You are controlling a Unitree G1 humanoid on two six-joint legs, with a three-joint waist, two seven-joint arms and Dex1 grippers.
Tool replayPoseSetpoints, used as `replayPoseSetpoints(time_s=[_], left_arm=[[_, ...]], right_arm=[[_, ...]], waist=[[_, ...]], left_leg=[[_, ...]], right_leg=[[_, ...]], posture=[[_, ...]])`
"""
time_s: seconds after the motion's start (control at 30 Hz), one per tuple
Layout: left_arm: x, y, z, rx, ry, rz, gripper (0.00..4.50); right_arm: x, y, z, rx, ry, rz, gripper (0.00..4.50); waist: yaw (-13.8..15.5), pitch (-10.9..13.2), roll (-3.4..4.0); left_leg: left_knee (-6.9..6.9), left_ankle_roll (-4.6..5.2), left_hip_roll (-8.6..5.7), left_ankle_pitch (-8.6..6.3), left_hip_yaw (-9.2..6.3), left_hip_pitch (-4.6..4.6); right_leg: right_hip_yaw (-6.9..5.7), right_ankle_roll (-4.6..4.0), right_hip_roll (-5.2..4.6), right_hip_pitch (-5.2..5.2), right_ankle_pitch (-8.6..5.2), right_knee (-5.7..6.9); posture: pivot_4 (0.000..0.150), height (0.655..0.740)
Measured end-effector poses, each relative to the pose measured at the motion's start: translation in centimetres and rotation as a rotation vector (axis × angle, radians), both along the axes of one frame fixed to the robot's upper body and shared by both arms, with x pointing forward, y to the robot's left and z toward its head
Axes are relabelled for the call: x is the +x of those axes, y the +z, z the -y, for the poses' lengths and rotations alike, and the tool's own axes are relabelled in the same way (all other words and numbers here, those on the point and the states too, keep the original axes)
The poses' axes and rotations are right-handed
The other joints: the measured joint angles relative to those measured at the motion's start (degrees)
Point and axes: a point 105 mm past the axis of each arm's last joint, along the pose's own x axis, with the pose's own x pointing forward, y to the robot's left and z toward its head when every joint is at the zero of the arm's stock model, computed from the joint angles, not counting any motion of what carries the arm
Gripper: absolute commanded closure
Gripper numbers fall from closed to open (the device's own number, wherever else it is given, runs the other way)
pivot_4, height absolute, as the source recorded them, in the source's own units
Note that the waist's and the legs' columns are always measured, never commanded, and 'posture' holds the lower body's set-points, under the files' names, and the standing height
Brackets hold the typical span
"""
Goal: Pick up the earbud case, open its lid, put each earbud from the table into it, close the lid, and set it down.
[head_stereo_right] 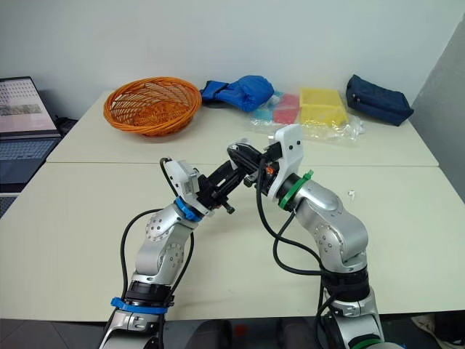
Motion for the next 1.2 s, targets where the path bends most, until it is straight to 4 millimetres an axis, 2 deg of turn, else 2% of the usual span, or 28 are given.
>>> replayPoseSetpoints(time_s=[0.27,0.4,0.7,0.87,1.07,1.2], left_arm=[[0.0,-0.3,0.0,0.007,-0.009,-0.007,3.76],[0.1,-0.3,-0.1,0.006,-0.004,-0.009,3.76],[0.2,-0.7,-0.1,0.009,-0.007,-0.023,3.76],[0.0,-0.6,-0.1,0.013,-0.021,0.002,3.76],[-0.1,-1.0,-0.5,0.028,-0.029,0.004,3.76],[0.0,-1.3,-0.9,0.038,-0.032,0.002,3.76]], right_arm=[[0.0,-0.4,0.1,-0.02,-0.016,0.011,4.09],[0.0,-0.5,0.2,-0.044,-0.026,0.028,2.8],[1.0,-0.7,0.7,-0.063,-0.064,0.034,2.8],[0.9,-0.1,1.5,-0.058,-0.04,0.067,2.8],[-0.5,2.1,3.5,-0.104,0.06,0.132,2.8],[-0.9,4.5,6.1,-0.147,0.059,0.162,2.8]], waist=[[0.0,0.0,0.0],[0.0,0.0,0.0],[0.0,0.0,0.0],[0.0,0.0,0.0],[0.0,0.0,0.0],[0.1,0.0,0.0]], left_leg=[[-0.01,0.0,0.0,0.0,0.0,-0.01],[-0.01,0.0,0.0,0.0,0.0,-0.01],[-0.02,0.0,0.0,0.0,0.01,-0.02],[-0.02,0.0,0.0,0.0,0.01,-0.06],[-0.05,0.01,-0.01,-0.01,0.0,-0.08],[-0.05,0.01,0.0,-0.01,-0.01,-0.08]], right_leg=[[0.0,0.0,0.0,-0.01,0.0,-0.01],[0.0,0.0,0.0,-0.01,0.0,-0.01],[-0.01,0.0,-0.01,-0.01,0.0,-0.04],[-0.01,0.0,-0.01,-0.01,-0.01,-0.08],[-0.02,0.0,-0.04,-0.02,0.0,-0.13],[0.0,-0.01,-0.04,0.0,-0.01,-0.17]], posture=[[0.15,0.74],[0.15,0.74],[0.15,0.74],[0.15,0.74],[0.15,0.74],[0.15,0.74]])
